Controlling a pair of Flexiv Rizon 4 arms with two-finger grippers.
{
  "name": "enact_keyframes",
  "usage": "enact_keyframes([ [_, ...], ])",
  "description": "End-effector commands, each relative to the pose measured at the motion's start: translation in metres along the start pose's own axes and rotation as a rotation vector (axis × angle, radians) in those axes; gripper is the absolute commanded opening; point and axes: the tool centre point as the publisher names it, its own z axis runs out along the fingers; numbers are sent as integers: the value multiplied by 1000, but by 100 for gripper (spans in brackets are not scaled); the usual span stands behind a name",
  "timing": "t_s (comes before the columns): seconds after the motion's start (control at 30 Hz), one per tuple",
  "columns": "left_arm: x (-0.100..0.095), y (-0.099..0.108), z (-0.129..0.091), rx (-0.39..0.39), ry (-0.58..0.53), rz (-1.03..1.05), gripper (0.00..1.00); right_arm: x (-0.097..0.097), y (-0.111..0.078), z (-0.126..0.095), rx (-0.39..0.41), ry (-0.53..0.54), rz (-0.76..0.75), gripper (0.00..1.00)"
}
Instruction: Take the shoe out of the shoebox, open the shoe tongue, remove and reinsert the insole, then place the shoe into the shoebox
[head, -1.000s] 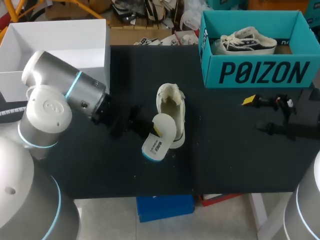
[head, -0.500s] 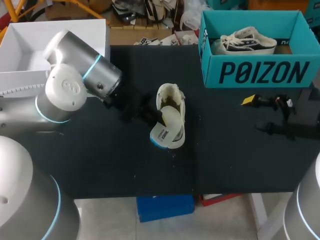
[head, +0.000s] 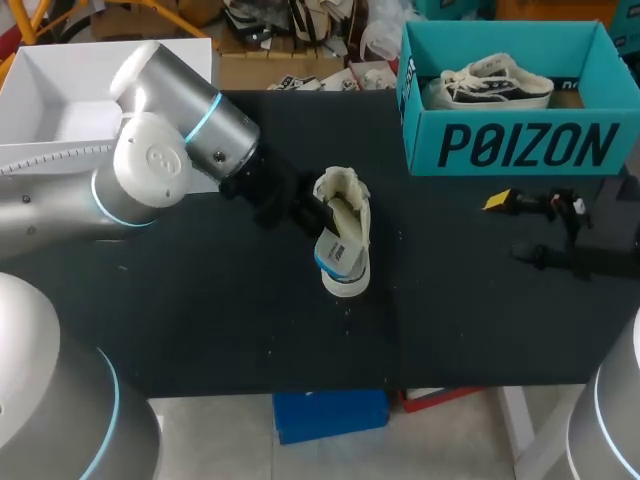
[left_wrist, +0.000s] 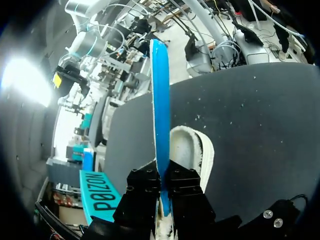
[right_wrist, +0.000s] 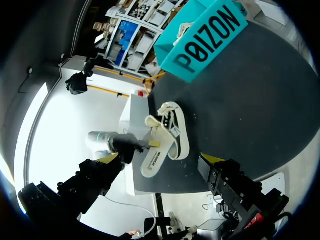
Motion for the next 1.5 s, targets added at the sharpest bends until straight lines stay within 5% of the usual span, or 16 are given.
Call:
enact_keyframes([
  [0.03, -2, 6, 9, -30, 10, -5, 0, 1, 0, 0, 1, -2, 1, 100],
  [0.47, -4, 32, 20, -92, -44, -83, 5, 1, 0, 0, 1, -2, 1, 100],
  [0.5, -4, 32, 20, -98, -45, -82, 10, 1, 0, 0, 1, -2, 1, 100],
  [0.57, -4, 31, 18, -100, -48, -85, 45, 1, 0, 0, 1, -2, 1, 100],
  [0.67, -6, 24, 13, -100, -50, -78, 49, 1, 0, 0, 1, -2, 1, 100],
  [1.07, -4, -9, -6, -93, -23, -28, 44, 1, 0, 0, 1, -2, 1, 100],
  [1.5, -2, -34, 6, 16, 83, 43, 40, 1, 0, 0, 1, -2, 1, 100],
])
